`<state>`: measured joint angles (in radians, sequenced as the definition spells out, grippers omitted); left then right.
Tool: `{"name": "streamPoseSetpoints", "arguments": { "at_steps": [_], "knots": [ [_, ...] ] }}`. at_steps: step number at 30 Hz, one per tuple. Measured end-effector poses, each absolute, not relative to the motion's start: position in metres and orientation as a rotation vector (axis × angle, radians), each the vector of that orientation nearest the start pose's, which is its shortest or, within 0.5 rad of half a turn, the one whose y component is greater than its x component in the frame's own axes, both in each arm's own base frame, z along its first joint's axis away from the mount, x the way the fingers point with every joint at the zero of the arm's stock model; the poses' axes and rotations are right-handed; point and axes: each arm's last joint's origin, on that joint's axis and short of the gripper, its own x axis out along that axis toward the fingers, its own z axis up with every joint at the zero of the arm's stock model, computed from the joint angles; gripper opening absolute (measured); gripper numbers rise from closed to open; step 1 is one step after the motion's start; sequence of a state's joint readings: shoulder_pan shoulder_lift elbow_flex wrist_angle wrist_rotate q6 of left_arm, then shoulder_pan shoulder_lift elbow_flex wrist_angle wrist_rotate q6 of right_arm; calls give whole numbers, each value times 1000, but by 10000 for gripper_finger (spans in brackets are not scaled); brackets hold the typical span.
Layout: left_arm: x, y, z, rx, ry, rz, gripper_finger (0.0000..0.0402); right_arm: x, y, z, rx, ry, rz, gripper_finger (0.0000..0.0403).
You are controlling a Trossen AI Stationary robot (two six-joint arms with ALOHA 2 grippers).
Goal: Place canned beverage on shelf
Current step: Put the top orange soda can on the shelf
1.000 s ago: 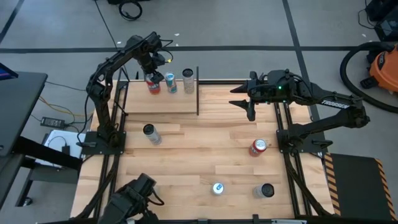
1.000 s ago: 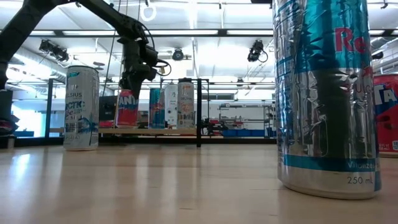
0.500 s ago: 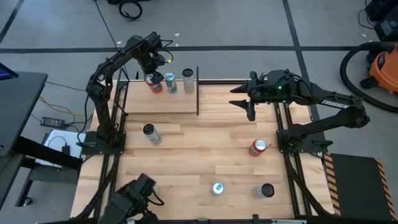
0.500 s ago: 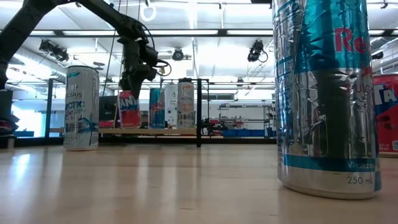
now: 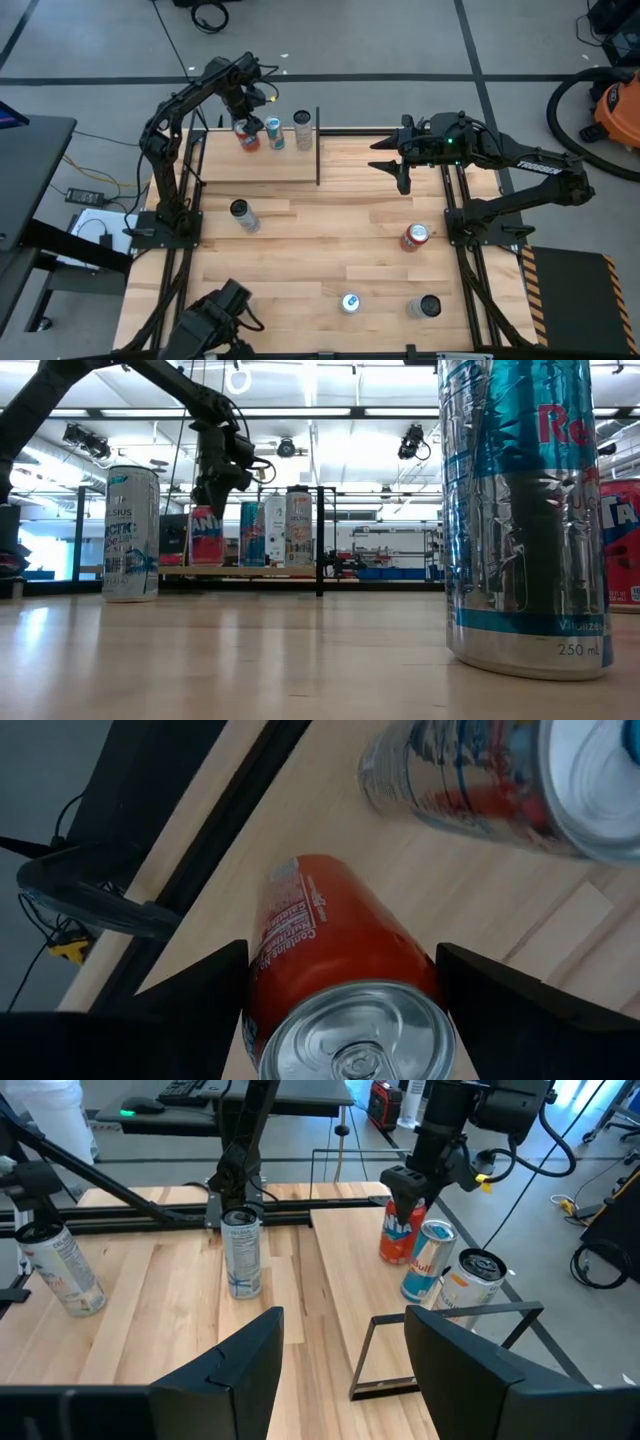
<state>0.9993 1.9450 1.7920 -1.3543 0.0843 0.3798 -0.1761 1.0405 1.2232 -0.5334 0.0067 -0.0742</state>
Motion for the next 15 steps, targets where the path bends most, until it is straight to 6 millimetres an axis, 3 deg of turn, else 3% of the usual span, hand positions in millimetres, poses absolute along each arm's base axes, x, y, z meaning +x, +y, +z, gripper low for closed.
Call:
{"name": "streamPoseSetpoints", "arguments": {
  "at_steps": [15],
  "knots": [
    [206,312,275,-495,1418,453,319,204,-37,402,-25,355,-171,217]
  ]
}}
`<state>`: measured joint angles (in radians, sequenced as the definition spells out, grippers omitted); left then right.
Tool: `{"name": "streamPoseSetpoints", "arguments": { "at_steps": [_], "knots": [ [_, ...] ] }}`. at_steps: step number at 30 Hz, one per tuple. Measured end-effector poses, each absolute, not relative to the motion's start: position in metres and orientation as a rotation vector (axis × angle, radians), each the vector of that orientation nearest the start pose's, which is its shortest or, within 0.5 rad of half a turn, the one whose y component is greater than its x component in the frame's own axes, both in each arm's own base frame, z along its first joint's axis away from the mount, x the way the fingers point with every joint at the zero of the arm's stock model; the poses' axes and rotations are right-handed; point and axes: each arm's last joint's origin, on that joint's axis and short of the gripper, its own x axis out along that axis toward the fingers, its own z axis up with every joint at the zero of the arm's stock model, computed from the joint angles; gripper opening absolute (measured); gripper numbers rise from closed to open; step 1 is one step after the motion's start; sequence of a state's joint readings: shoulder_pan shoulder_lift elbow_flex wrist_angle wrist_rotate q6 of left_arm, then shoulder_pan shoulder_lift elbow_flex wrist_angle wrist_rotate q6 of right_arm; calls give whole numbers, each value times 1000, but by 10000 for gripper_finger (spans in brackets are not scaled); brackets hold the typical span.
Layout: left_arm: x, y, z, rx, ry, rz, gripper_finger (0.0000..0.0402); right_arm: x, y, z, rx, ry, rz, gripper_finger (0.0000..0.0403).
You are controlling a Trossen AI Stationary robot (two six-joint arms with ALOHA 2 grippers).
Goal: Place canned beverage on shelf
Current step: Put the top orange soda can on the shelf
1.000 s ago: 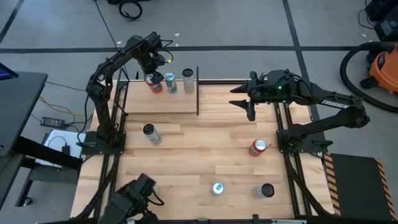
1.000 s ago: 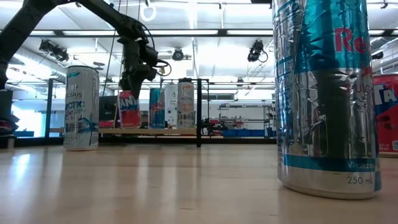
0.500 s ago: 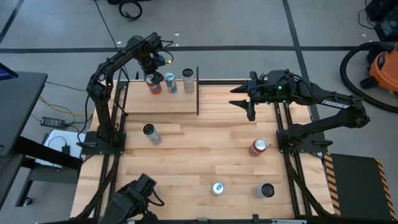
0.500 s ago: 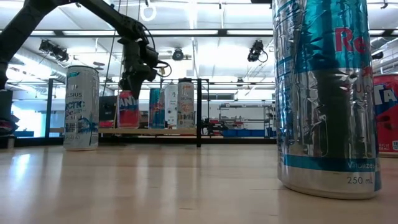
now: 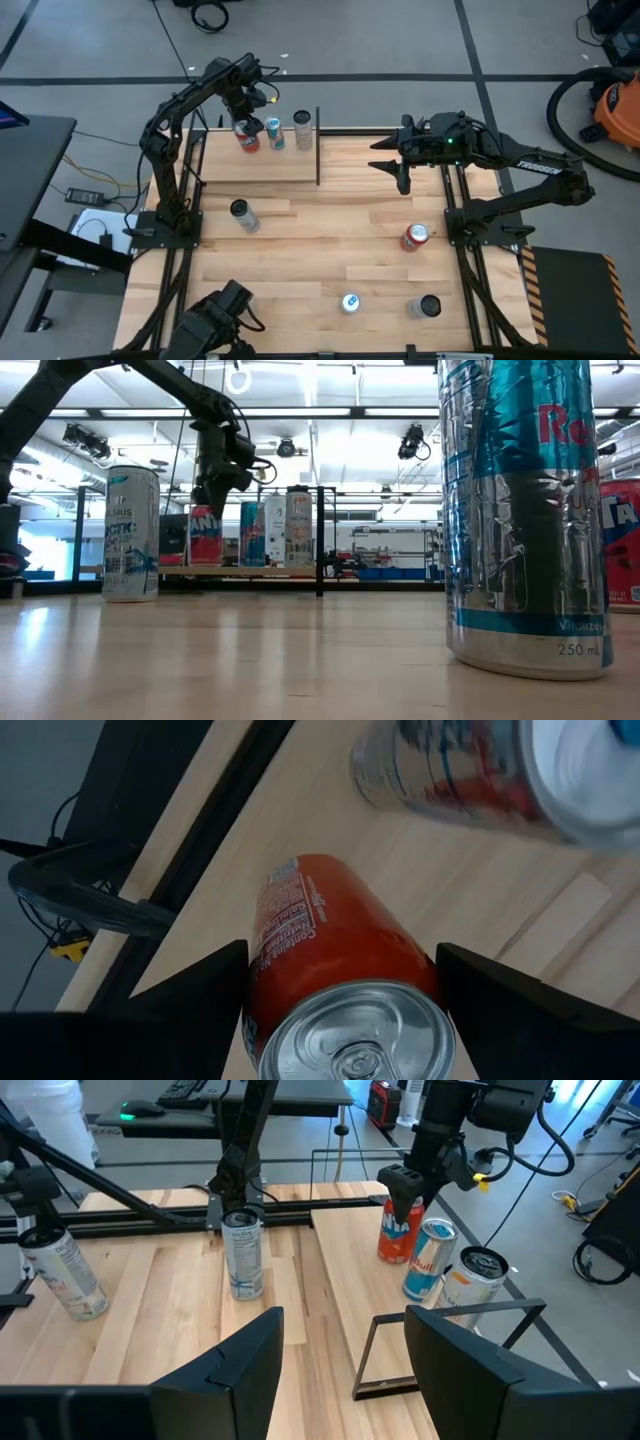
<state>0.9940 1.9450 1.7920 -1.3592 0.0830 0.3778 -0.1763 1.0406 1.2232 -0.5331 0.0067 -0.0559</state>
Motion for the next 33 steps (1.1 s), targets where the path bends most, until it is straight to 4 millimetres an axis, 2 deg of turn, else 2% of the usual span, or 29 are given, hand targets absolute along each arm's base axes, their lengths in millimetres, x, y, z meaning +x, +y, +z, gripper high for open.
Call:
{"name": "streamPoseSetpoints", "arguments": {
  "at_steps": [3,13,33],
  "knots": [
    [208,312,275,-518,1395,490,319,204,-37,402,-25,355,-171,217],
    [213,308,275,-466,1418,434,319,204,-37,402,-25,355,-172,217],
    [213,309,275,-485,1411,470,319,204,-37,402,-24,355,-171,217]
  ]
}}
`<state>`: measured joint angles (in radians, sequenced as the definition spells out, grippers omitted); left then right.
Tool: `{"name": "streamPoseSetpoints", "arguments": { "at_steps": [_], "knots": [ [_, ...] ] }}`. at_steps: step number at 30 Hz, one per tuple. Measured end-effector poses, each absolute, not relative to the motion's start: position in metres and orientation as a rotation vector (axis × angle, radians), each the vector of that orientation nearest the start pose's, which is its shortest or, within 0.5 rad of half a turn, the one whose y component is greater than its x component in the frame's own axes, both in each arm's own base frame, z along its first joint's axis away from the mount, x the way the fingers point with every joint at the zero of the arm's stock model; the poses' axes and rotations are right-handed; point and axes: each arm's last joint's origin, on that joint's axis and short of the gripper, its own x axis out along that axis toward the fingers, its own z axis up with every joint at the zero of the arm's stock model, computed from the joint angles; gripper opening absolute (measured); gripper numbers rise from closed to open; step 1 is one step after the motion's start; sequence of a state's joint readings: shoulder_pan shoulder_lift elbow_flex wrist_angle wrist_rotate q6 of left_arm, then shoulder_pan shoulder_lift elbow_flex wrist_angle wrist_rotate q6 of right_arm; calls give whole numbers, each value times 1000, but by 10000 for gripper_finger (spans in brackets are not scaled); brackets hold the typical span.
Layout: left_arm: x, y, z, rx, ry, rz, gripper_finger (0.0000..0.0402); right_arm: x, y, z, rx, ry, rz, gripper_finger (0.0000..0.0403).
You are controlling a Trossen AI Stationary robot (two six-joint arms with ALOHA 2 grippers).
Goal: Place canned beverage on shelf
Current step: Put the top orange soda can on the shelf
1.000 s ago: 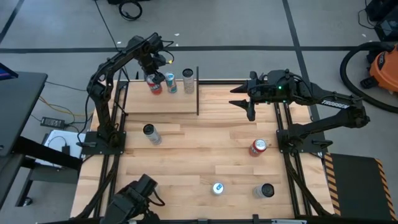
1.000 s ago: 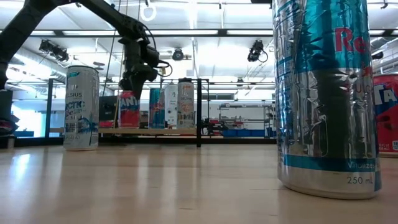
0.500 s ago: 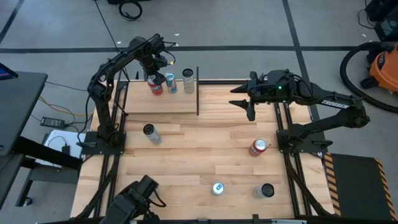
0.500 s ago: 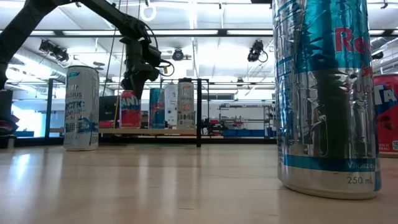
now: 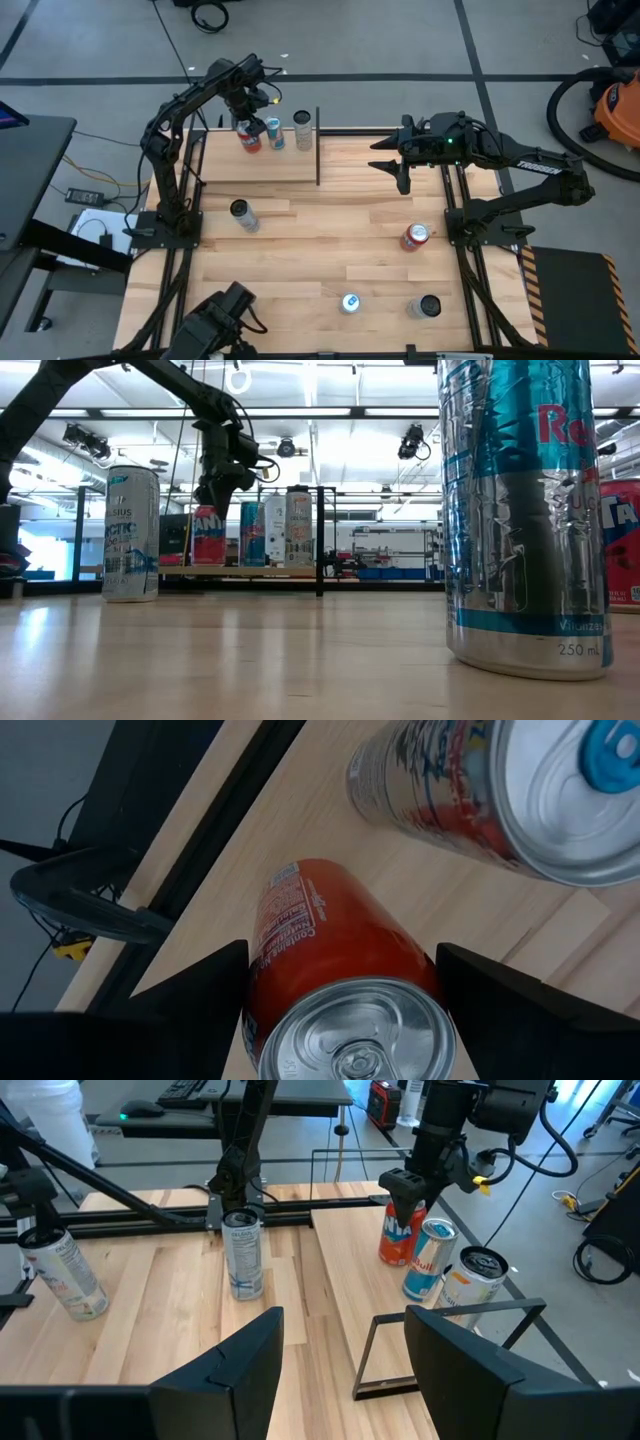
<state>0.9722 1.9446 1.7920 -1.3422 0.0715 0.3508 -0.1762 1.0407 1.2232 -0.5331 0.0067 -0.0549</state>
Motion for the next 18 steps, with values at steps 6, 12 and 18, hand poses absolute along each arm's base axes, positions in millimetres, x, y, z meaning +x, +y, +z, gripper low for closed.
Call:
{"name": "streamPoseSetpoints", "arguments": {
  "at_steps": [6,12,18],
  "knots": [
    [213,309,275,-494,1410,478,319,204,-37,402,-25,354,-171,217],
    [213,309,275,-480,1412,466,319,204,-37,402,-24,354,-172,217],
    [214,310,275,-476,1400,474,319,204,-37,402,-25,355,-172,217]
  ]
}}
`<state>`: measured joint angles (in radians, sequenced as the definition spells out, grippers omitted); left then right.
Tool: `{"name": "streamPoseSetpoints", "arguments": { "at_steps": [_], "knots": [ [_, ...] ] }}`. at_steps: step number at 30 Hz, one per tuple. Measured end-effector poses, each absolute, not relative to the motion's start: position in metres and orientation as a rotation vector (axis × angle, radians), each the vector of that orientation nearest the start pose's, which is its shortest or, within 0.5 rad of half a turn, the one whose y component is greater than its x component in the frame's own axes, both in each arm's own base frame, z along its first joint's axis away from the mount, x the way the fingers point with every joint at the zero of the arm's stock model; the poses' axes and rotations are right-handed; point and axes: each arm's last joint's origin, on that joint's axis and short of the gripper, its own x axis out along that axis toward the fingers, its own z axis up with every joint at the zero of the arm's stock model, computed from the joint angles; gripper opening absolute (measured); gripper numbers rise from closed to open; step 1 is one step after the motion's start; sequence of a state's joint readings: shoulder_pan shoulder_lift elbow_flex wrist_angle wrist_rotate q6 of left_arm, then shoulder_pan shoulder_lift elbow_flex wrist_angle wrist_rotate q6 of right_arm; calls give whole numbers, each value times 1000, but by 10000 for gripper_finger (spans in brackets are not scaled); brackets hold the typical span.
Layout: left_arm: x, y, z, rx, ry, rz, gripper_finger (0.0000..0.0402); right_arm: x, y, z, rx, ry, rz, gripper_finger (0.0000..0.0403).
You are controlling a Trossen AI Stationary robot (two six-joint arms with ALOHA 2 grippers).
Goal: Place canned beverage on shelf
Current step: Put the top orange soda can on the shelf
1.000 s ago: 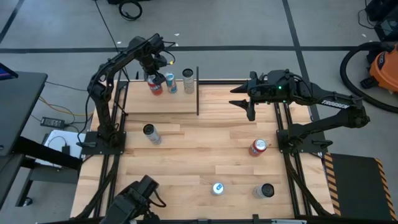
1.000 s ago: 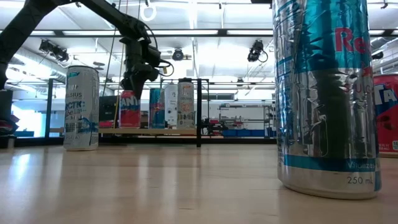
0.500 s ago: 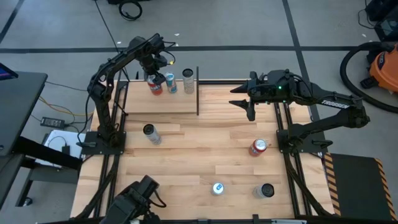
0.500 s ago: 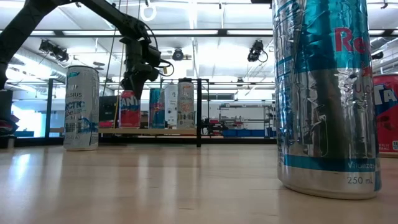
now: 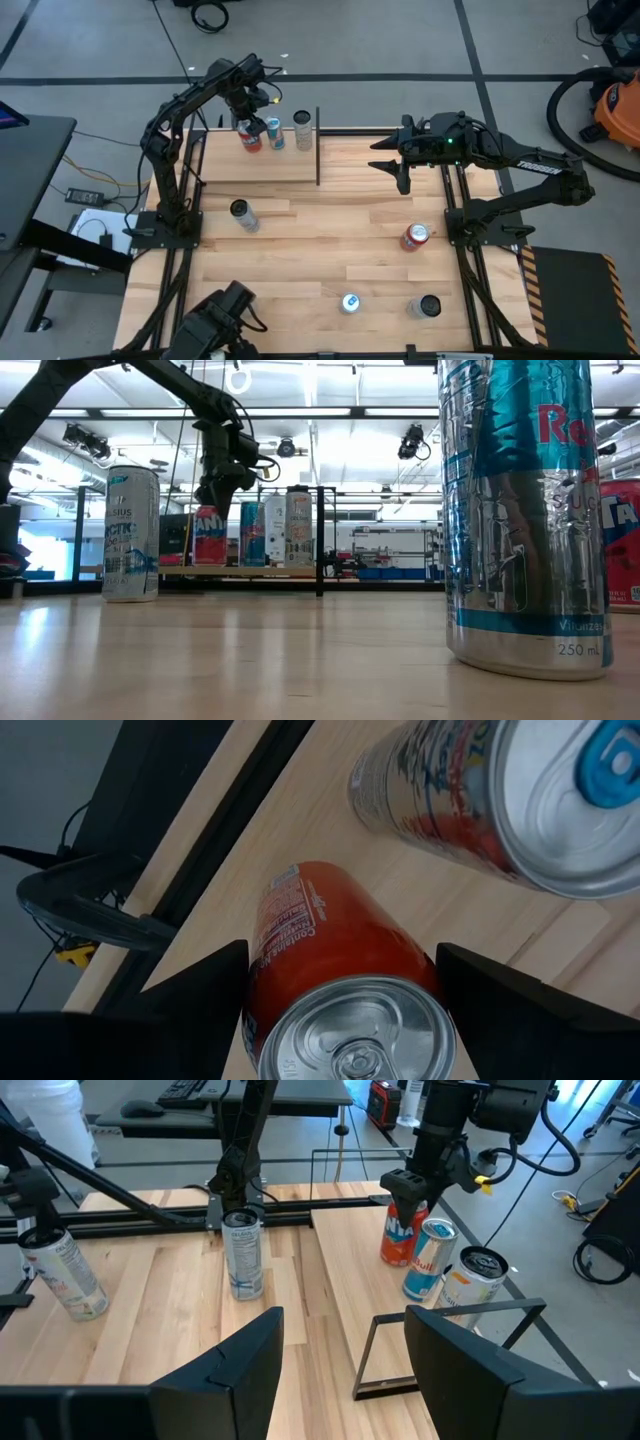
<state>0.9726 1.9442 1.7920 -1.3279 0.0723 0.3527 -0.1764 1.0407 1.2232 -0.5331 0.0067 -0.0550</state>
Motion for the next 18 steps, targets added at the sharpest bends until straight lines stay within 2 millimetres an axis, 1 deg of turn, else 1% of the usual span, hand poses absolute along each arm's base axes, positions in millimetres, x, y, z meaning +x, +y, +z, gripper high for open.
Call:
{"name": "streamPoseSetpoints", "arguments": {
  "at_steps": [18],
  "knots": [
    [212,311,275,-479,1398,477,319,204,-36,402,-24,354,-171,217]
  ]
}}
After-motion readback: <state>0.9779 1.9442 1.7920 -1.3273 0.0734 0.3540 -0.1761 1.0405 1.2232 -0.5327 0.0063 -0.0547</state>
